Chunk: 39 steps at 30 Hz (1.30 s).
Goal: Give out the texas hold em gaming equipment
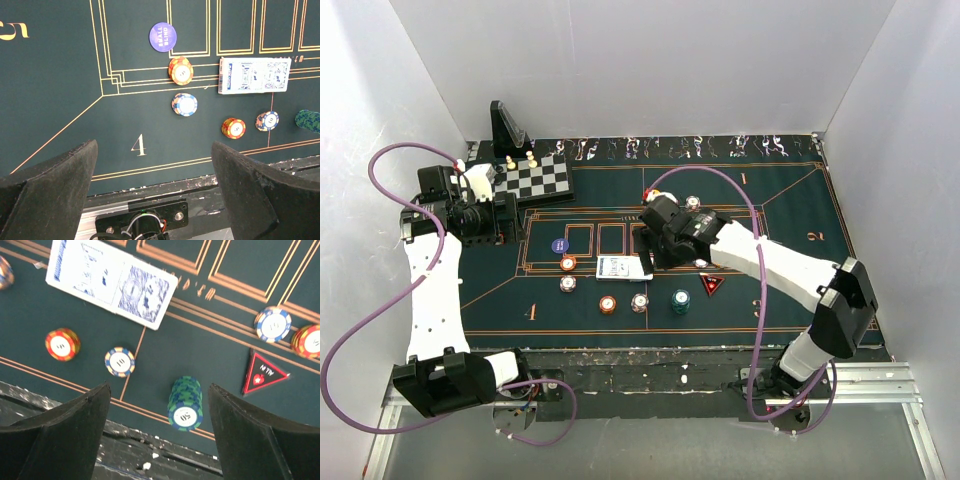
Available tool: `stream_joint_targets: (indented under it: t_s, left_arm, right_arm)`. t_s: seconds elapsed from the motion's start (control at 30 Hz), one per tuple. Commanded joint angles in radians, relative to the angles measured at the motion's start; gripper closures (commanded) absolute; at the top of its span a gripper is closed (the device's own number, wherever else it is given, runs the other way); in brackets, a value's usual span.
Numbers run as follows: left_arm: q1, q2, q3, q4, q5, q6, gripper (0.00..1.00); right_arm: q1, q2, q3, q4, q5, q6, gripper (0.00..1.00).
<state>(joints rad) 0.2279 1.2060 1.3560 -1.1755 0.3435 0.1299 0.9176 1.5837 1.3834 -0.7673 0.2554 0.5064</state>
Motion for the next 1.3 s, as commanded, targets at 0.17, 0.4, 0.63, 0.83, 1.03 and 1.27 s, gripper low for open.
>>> stream_joint_targets:
  t_s: [0.17, 0.4, 0.63, 0.83, 1.03, 1.27]
  left_arm:
    - [0.007, -0.031, -0.017, 0.001, 0.02, -0.004, 0.02]
    - [0.008, -0.026, -0.008, 0.0, 0.02, -0.004, 0.02]
    - [0.008, -0.023, -0.012, 0.005, 0.015, -0.006, 0.02]
    - [0.008, -0.02, -0.011, 0.005, 0.02, -0.007, 0.02]
    - [0.007, -0.02, -0.012, 0.005, 0.018, -0.007, 0.02]
    - [0.008, -0.029, -0.017, 0.007, 0.011, -0.004, 0.02]
  right_arm:
    - [0.064, -0.036, -0.152, -0.073, 0.056, 0.075, 0.13]
    - [0.067, -0.022, -0.19, -0.053, 0.058, 0.086, 0.15]
    - [0.073, -0.005, -0.231, -0.027, 0.044, 0.098, 0.23]
    - [0.076, -0.004, -0.253, -0.001, 0.028, 0.107, 0.33]
    - [0.076, 0.009, -0.262, 0.006, 0.028, 0.112, 0.41]
    - [0.075, 0.019, -0.271, 0.02, 0.031, 0.113, 0.45]
